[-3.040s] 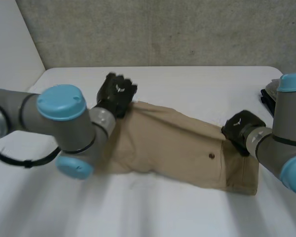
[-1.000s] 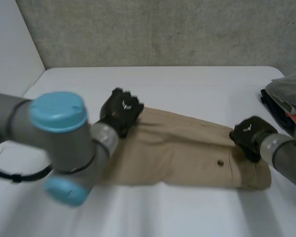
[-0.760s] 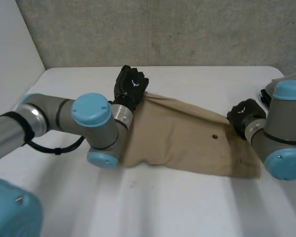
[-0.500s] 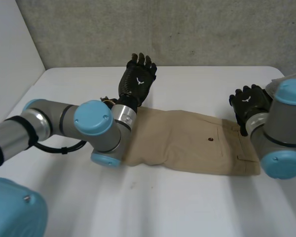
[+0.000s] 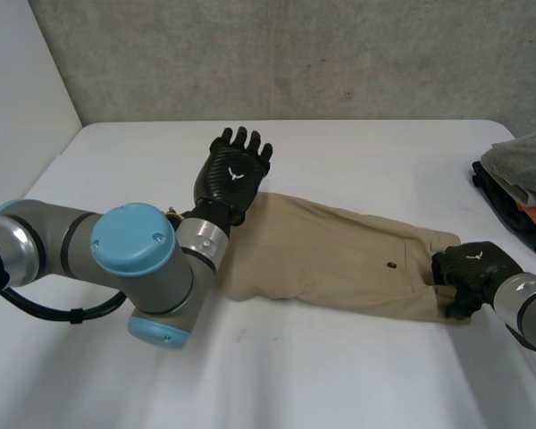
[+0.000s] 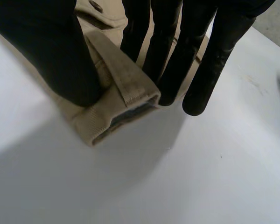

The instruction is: Fold the laundry.

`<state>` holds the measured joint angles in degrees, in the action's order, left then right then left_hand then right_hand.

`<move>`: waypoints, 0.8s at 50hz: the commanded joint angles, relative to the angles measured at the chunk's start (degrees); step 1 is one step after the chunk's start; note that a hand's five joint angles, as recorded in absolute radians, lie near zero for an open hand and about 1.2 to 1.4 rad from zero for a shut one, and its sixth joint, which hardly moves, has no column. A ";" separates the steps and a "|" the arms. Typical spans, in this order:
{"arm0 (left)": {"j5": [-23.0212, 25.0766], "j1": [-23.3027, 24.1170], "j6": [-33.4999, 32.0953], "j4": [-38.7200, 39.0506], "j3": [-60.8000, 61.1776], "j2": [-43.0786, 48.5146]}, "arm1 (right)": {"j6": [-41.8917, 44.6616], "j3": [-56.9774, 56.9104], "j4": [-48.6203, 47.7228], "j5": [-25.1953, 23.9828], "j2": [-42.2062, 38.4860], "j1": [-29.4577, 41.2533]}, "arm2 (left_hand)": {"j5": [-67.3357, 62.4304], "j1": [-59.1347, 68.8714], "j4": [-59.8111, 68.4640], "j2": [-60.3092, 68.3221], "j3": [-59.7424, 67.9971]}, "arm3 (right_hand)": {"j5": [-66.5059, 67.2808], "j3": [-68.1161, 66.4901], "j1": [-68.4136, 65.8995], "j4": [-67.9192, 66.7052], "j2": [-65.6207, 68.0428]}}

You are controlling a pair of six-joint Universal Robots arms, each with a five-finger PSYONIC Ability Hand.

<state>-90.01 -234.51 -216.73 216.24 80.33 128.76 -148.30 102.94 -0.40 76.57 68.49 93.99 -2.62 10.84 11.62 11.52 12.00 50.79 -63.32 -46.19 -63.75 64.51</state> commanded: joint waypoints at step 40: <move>-4.82 -5.08 6.94 -0.73 10.28 -14.33 | 21.22 -25.77 -9.27 -13.04 -14.79 33.98 | 2.62 -0.84 -1.62 -1.52 -2.00 | -50.79 53.32 36.19 53.75 -54.51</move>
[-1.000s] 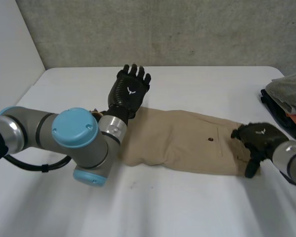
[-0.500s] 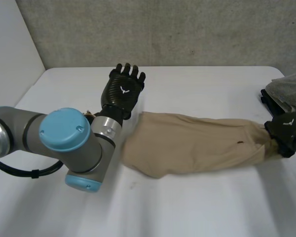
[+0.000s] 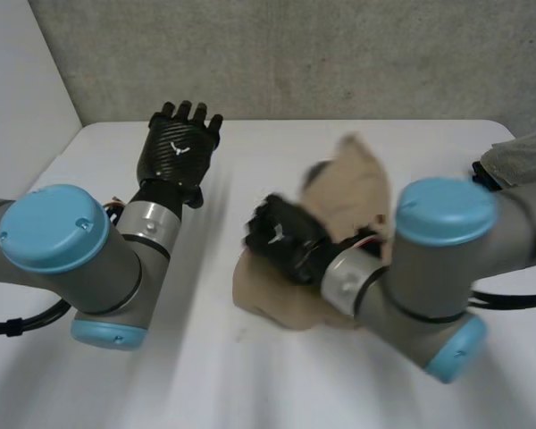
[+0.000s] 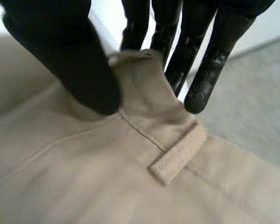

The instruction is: Fold the laundry.

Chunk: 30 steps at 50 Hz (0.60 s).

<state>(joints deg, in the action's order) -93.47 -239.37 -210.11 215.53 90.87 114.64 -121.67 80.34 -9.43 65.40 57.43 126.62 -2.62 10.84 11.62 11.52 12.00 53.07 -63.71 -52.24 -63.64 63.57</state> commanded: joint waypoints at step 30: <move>-0.58 9.54 7.88 -29.28 -23.45 18.33 | -52.37 -5.72 14.97 11.24 -2.66 -14.30 | 0.22 1.56 0.78 0.88 0.40 | -53.07 53.71 42.24 53.64 -53.57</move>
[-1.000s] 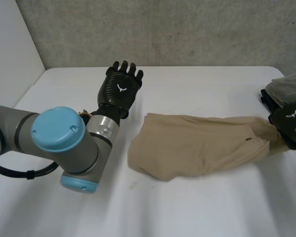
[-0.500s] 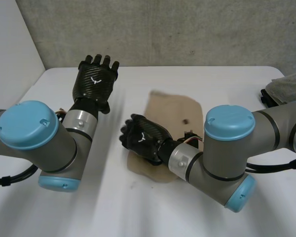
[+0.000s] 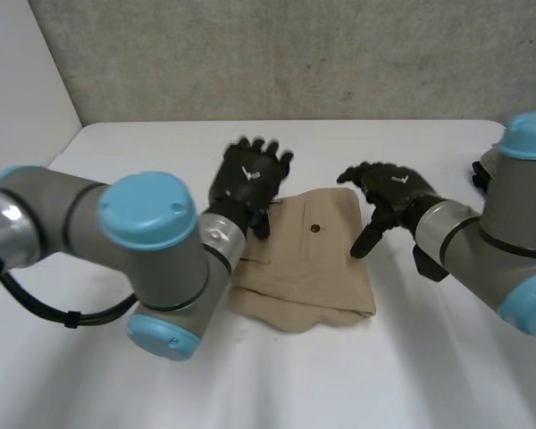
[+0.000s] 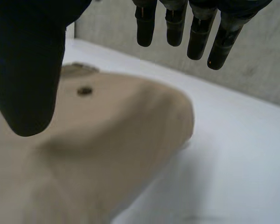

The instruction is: Fold the laundry.

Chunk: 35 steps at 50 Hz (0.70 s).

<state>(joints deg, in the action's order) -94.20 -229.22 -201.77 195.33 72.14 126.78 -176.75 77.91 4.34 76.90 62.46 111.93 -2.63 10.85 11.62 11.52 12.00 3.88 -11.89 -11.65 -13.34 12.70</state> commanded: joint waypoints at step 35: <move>8.66 -4.57 7.00 -14.45 -1.57 -14.36 | 15.12 12.87 -9.16 6.77 11.98 0.39 | 0.07 1.71 0.95 1.05 0.56 | -3.88 1.89 1.65 3.34 -2.70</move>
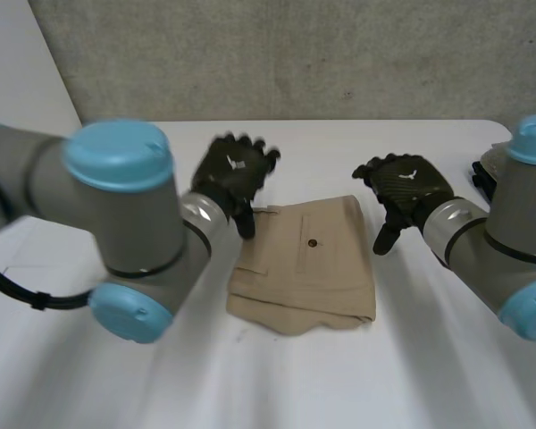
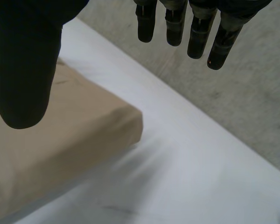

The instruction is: Fold the laundry.

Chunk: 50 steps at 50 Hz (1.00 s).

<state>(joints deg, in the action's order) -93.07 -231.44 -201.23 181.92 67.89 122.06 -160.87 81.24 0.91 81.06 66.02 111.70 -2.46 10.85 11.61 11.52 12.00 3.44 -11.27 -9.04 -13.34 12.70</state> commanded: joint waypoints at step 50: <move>28.74 -6.57 7.78 -12.91 1.01 -12.90 | 7.06 16.67 -33.78 7.36 -11.52 14.77 | -0.62 2.22 1.46 1.56 1.07 | -3.44 1.27 -0.96 3.34 -2.70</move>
<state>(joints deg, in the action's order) -64.37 -238.07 -193.48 168.85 68.95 109.15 -154.43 101.90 -33.07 88.39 56.76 126.48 -2.47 11.02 11.62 11.52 12.00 3.40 -11.27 -9.04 -13.34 12.70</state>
